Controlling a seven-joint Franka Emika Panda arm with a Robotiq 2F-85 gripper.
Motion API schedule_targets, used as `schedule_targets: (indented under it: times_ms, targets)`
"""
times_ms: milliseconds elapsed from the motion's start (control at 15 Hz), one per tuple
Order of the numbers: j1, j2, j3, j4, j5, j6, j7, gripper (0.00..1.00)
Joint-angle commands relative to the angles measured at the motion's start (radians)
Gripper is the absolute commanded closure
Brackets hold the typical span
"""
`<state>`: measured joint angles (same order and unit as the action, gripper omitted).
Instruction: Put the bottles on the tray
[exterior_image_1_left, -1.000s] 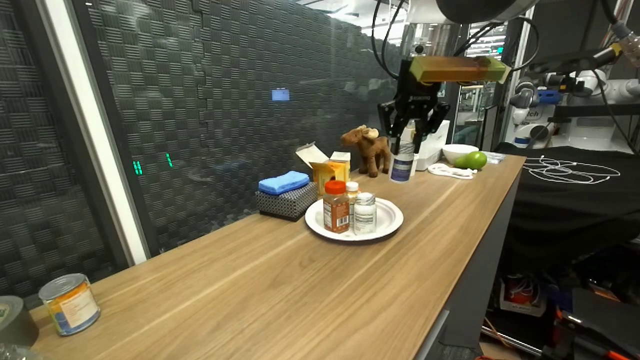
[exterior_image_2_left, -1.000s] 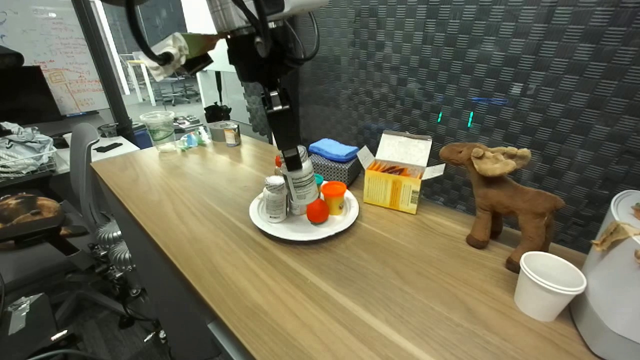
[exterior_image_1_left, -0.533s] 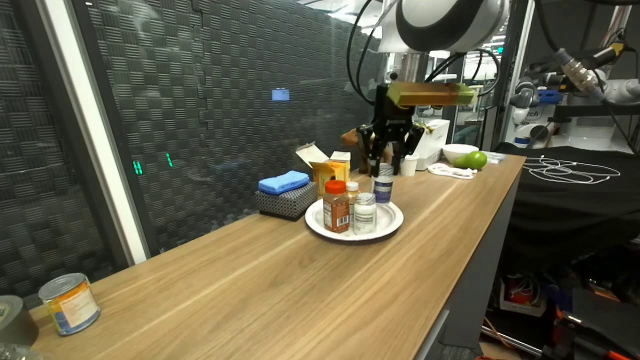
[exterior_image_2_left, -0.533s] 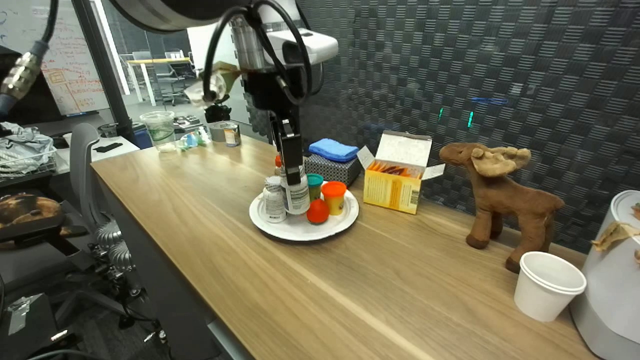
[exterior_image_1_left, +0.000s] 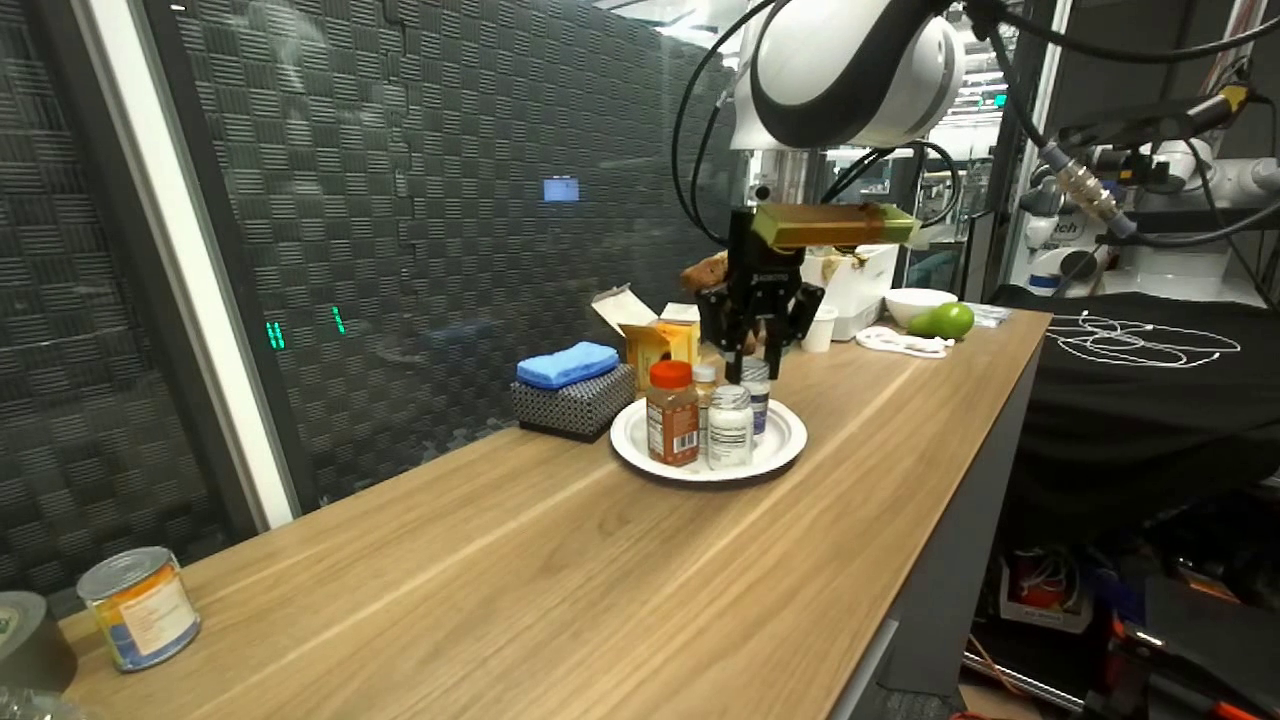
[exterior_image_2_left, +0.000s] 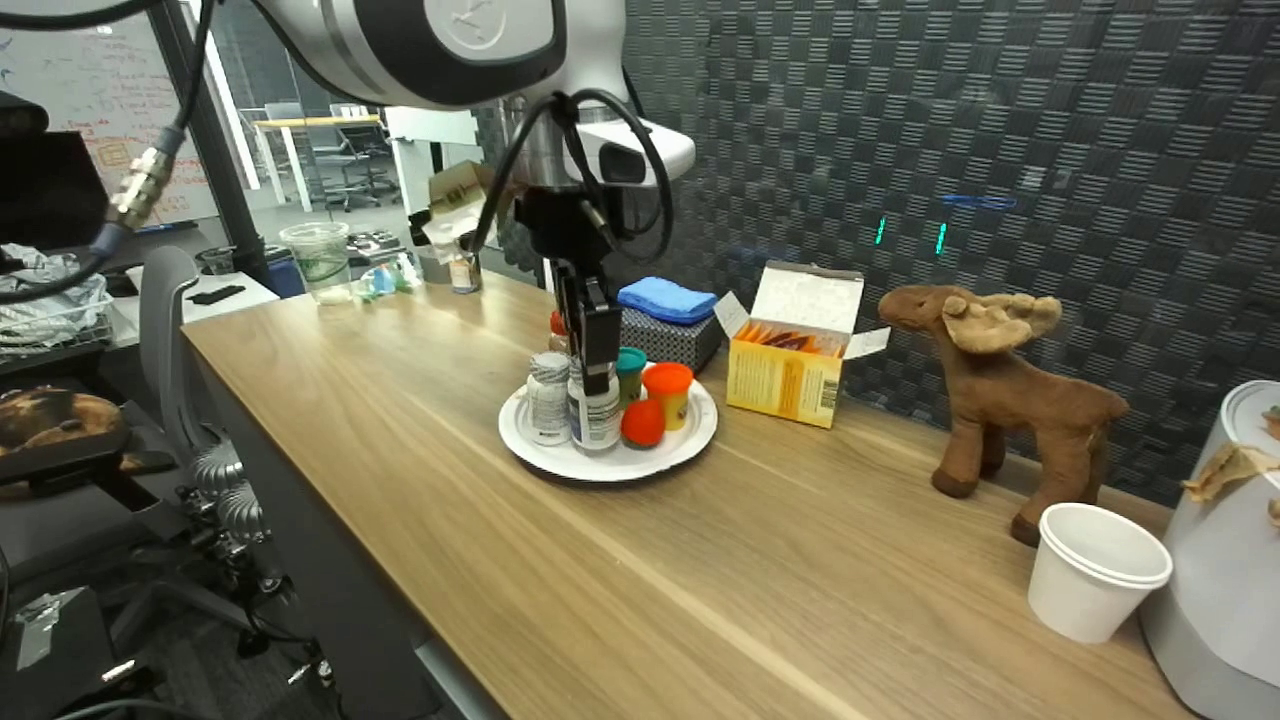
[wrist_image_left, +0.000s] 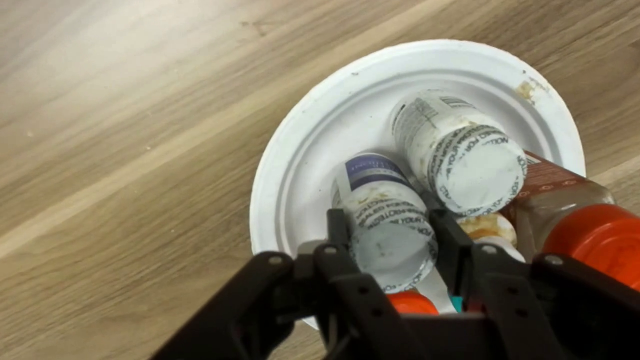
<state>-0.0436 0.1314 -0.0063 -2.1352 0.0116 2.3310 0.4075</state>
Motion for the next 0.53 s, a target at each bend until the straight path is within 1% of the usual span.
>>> schedule_targets:
  times_ms: [0,400,467]
  targets:
    - [0.009,0.025,-0.016,0.035,0.031,-0.021,-0.036,0.8]
    - [0.015,0.035,-0.016,0.027,0.023,-0.016,-0.043,0.8]
    - [0.016,0.032,-0.016,0.026,0.02,-0.017,-0.042,0.3]
